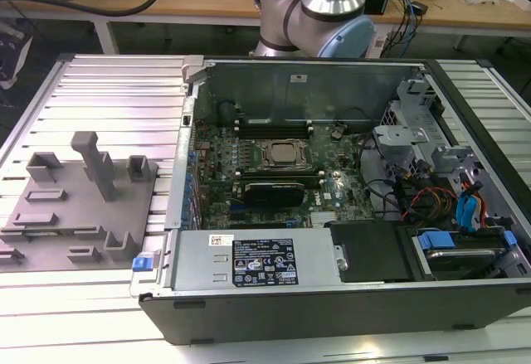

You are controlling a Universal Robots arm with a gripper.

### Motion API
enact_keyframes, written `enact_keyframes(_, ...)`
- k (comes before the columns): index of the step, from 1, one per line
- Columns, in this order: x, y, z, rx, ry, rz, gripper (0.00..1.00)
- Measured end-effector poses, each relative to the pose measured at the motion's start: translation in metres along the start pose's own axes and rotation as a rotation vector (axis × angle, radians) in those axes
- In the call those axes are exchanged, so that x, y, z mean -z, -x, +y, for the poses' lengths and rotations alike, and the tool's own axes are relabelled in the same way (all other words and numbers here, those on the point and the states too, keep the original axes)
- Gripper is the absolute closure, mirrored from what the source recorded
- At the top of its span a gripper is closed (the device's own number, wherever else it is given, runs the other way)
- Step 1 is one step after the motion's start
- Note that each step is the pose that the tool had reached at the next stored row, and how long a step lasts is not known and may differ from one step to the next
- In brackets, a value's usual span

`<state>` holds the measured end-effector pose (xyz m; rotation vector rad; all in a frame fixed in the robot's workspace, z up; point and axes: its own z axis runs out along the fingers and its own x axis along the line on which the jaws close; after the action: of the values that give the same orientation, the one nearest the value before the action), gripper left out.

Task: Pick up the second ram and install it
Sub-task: 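Reach for the second ram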

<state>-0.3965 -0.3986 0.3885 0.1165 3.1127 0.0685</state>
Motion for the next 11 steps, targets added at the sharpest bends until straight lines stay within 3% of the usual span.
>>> enact_keyframes(5,-0.0001,-0.0037,-0.0044,0.0,0.0001,-0.0001,0.89)
enact_keyframes(8,-0.0001,-0.0031,-0.0131,0.0,0.0,0.0,0.89)
enact_keyframes(11,-0.0009,-0.002,-0.0283,0.0,-0.0002,-0.0001,0.89)
